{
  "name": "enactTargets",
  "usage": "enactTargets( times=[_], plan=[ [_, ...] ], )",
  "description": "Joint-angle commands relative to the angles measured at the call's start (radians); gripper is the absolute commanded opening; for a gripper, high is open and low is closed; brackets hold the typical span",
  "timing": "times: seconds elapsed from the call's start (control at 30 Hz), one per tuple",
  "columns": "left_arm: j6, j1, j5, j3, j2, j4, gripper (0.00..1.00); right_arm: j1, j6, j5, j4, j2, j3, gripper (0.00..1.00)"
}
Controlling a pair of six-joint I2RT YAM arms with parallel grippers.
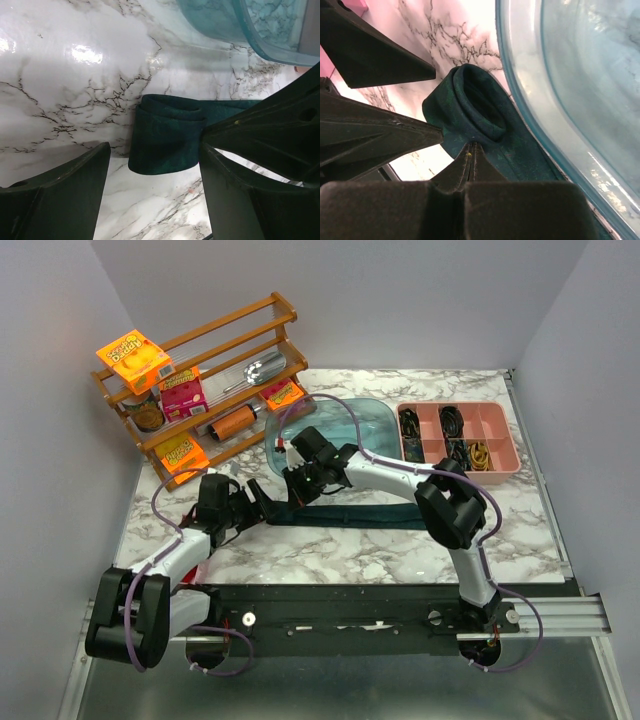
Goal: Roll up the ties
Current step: Roll the tie at the center of the board.
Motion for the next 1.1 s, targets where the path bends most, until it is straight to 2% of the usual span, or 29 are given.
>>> enactTargets(
  times=[0.0, 0.43, 0.57, 0.87, 0.97, 1.0, 1.07],
  plan=[
    [0.004, 0.006, -0.014, -0.014, 0.028, 0.065, 0.8, 0.0, -0.022, 0.044, -0.036, 0.033, 0.059, 0.0],
    [-0.002, 0.006, 0.012, -0.042, 0.087, 0.16, 0.79, 0.0, -0.048, 0.117, -0.075, 0.107, 0.062, 0.0],
    [-0.022, 0.006, 0.061, -0.066, 0.125, 0.246, 0.74, 0.0, -0.045, 0.13, -0.075, 0.102, 0.047, 0.0],
    [-0.084, 0.006, 0.118, -0.106, 0.162, 0.346, 0.5, -0.003, -0.03, 0.139, -0.073, 0.098, 0.045, 0.0],
    [-0.088, 0.006, 0.129, -0.1, 0.173, 0.358, 0.38, -0.003, -0.025, 0.131, -0.07, 0.095, 0.047, 0.0],
    [-0.09, 0.006, 0.129, -0.1, 0.177, 0.364, 0.29, -0.003, -0.025, 0.127, -0.067, 0.092, 0.045, 0.0],
    [-0.094, 0.006, 0.135, -0.092, 0.186, 0.375, 0.21, -0.002, -0.024, 0.124, -0.067, 0.079, 0.045, 0.0]
  ],
)
